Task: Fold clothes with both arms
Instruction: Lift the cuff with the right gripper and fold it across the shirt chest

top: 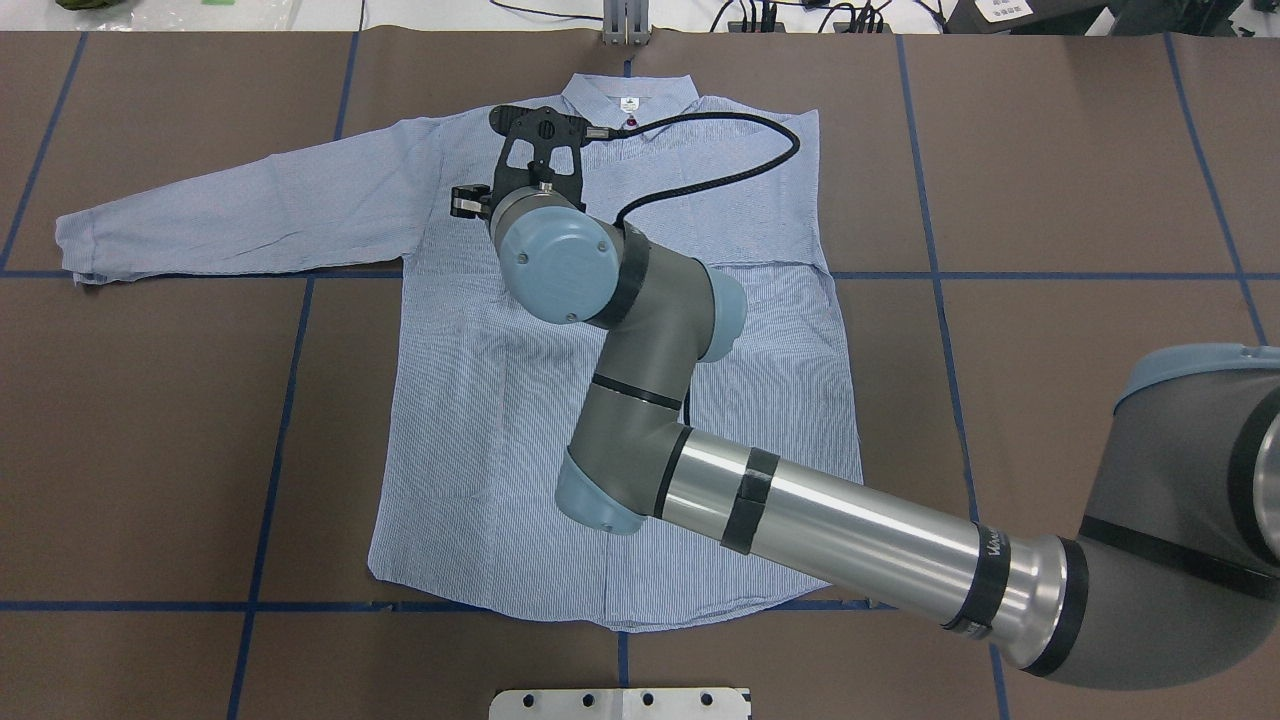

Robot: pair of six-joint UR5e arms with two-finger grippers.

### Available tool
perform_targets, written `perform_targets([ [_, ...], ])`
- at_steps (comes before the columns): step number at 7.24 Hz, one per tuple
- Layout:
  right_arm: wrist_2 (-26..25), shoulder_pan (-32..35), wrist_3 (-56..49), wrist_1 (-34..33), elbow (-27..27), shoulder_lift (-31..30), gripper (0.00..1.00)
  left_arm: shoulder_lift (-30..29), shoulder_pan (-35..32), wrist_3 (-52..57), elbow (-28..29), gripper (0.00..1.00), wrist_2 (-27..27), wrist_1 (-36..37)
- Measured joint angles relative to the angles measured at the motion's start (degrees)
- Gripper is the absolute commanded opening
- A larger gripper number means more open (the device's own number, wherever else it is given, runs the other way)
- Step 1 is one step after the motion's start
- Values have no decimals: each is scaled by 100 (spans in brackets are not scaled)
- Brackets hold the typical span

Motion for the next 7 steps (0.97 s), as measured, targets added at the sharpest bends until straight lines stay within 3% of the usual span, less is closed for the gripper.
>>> perform_targets([
  [2, 168, 87, 7, -1463, 0, 468, 100, -22, 1, -4, 67, 100, -2, -21],
  [4, 1027, 544, -45, -2171, 73, 480, 100, -61, 18, -6, 290, 100, -4, -516],
  [5, 1536, 840, -183, -2307, 282, 276, 100, -67, 88, -11, 518, 100, -6, -1087],
  [7, 2462, 1415, -824, -2436, 1330, -661, 100, -89, 407, -104, 1099, 100, 5, -2008],
])
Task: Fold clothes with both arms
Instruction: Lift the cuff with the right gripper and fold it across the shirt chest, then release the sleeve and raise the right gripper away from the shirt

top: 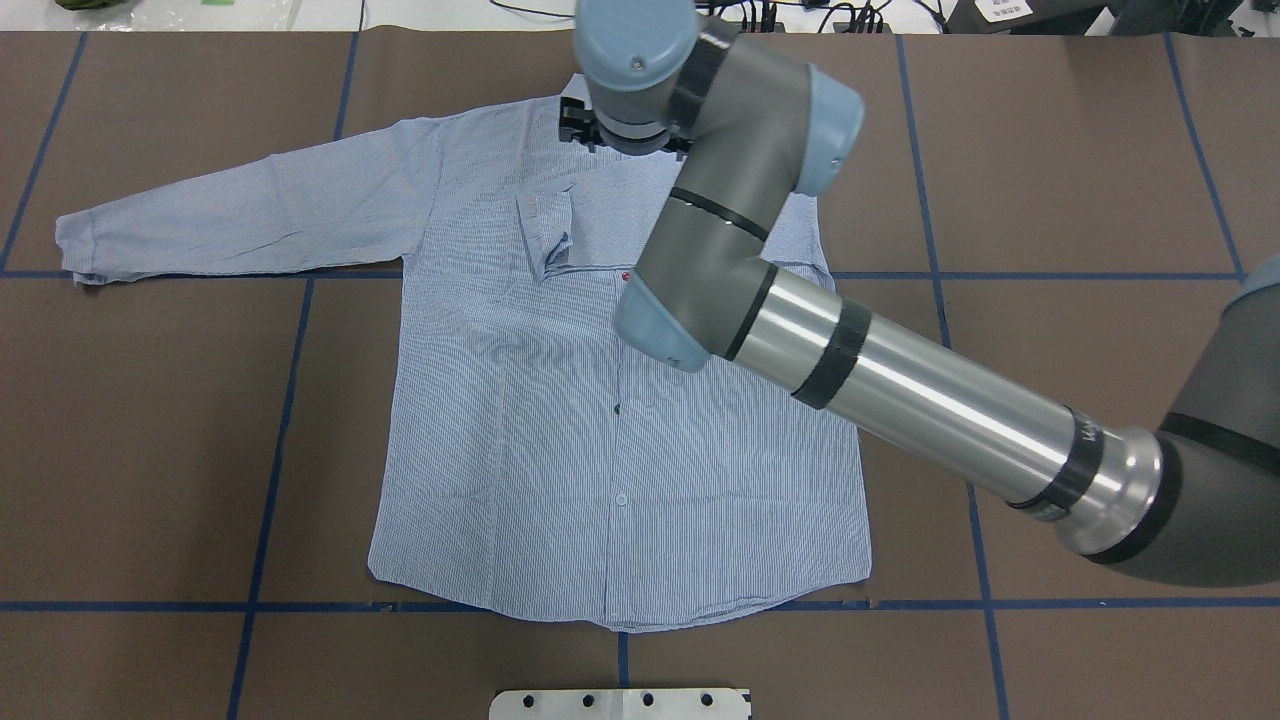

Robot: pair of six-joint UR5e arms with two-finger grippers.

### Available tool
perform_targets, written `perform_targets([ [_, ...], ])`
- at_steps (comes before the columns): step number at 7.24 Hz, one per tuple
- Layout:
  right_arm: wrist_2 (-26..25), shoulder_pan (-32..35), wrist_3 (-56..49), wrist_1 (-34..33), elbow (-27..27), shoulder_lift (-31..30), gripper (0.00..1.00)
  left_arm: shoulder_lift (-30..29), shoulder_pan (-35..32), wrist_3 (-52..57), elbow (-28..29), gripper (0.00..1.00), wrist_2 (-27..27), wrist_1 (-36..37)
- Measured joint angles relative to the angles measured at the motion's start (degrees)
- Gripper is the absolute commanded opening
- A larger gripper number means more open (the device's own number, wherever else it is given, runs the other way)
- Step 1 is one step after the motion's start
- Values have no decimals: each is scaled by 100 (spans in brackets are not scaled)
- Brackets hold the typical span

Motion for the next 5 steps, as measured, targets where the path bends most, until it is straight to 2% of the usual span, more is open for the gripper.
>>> perform_targets([
  [2, 1070, 840, -1075, -443, 1387, -1147, 100, -31, 280, -818, 929, 100, 103, -1444],
  [4, 2176, 1855, -2403, -630, 2082, -2140, 100, -131, 961, -2195, 1875, 100, 788, -2958],
  [5, 2642, 2341, -3161, -627, 2218, -2584, 100, -275, 1309, -2826, 2224, 100, 1118, -3309],
])
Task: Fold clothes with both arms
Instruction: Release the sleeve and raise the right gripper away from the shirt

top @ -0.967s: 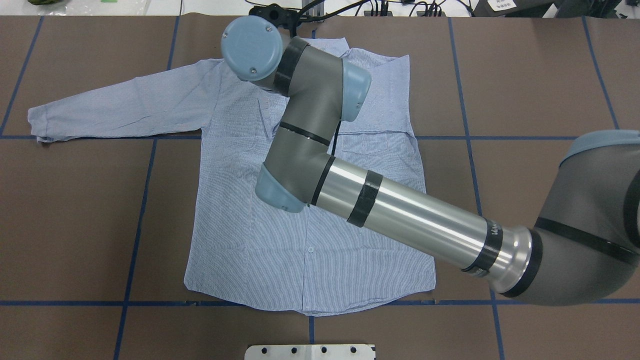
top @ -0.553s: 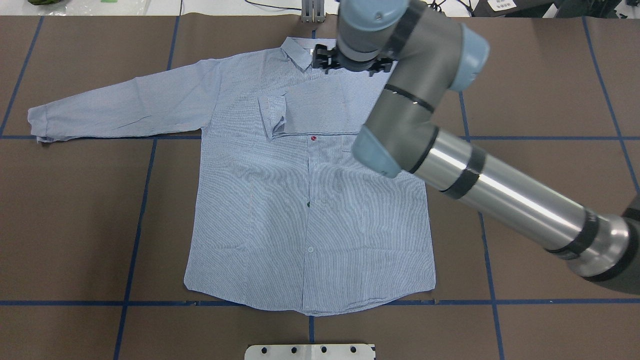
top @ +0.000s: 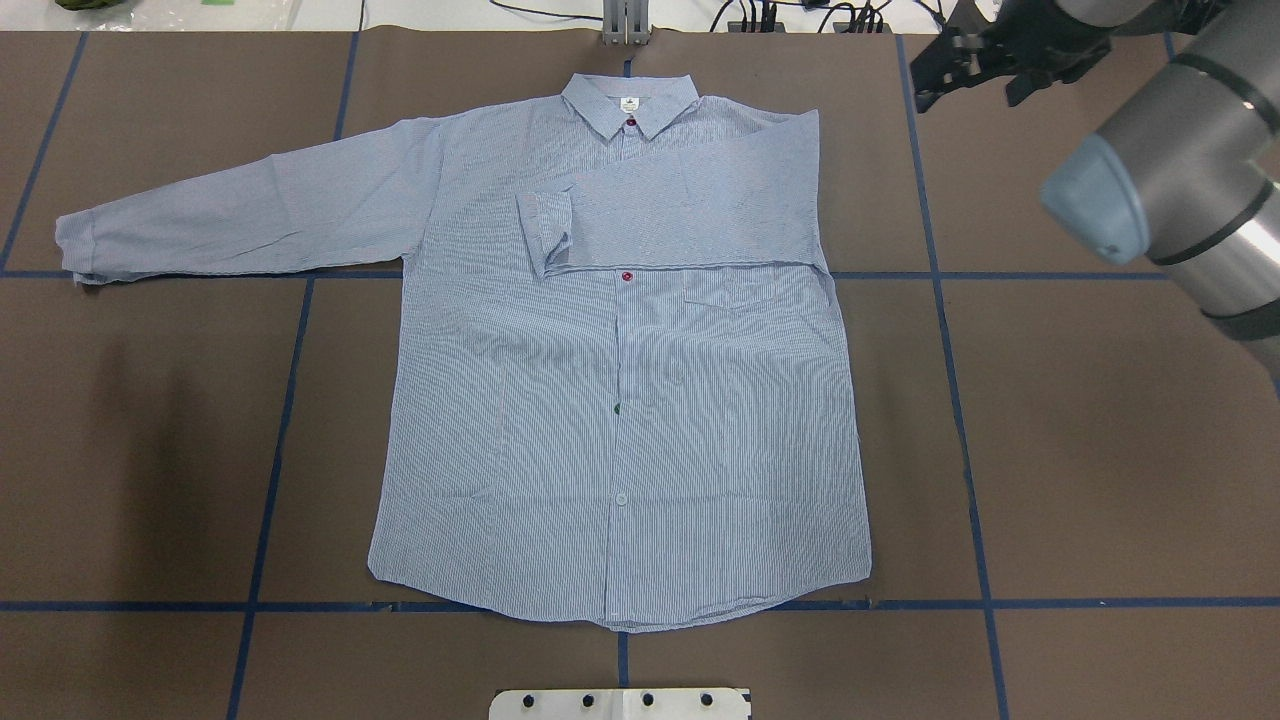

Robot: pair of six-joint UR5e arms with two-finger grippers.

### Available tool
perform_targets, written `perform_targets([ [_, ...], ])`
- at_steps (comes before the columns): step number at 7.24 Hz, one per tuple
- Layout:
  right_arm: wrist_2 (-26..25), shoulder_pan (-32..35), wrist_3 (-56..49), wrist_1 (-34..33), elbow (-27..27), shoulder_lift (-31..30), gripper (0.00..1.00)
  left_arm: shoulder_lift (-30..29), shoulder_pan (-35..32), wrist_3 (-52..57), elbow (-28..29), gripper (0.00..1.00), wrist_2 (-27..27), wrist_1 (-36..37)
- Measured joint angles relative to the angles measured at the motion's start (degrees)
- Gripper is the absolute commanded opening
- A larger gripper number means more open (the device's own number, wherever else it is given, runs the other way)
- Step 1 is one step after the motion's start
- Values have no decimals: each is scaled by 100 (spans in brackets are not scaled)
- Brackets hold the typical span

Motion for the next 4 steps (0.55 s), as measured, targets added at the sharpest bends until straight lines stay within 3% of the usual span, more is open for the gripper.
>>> perform_targets([
  [1, 369, 444, -696, 13, 52, -390, 100, -195, 232, -375, 339, 100, 215, -171],
  [4, 858, 1375, -2310, 19, 75, -1185, 100, -613, 702, -1350, 1295, 75, 639, -982],
])
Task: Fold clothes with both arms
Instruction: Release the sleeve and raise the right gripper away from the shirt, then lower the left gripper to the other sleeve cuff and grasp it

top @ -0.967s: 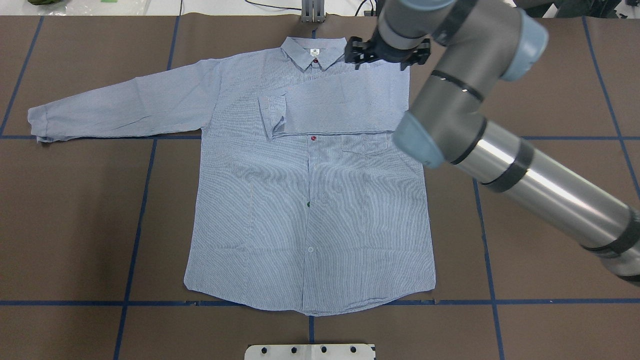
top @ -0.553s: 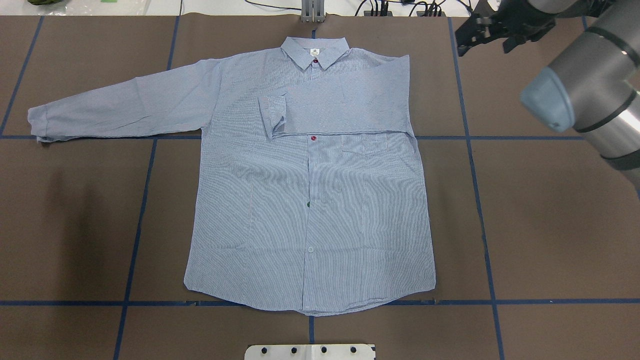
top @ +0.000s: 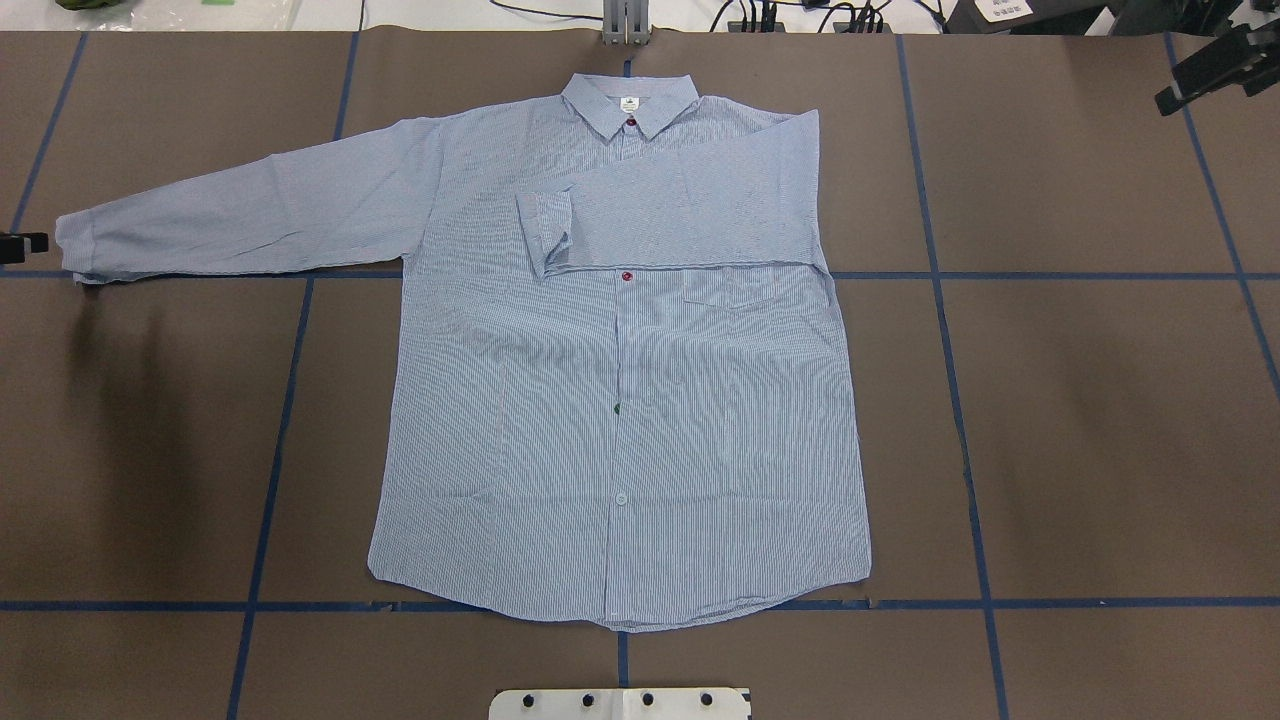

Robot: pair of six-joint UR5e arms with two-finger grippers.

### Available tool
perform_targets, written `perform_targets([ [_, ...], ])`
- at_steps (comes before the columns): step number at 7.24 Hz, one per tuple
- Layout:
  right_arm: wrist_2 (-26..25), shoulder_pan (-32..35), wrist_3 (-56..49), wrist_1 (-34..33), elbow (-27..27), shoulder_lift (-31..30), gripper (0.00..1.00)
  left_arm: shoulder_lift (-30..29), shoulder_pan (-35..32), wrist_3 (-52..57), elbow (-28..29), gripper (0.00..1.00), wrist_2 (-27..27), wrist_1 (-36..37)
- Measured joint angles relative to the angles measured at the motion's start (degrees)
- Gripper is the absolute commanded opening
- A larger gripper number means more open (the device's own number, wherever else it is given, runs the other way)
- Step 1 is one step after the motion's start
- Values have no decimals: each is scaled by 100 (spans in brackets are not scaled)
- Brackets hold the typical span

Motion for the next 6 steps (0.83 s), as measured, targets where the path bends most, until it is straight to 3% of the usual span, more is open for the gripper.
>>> perform_targets([
  [2, 208, 287, -452, 7, 13, -235, 100, -119, 348, -769, 294, 67, 405, -309],
  [6, 234, 350, -523, 10, 36, -315, 100, -172, 557, -940, 551, 62, 580, -359],
])
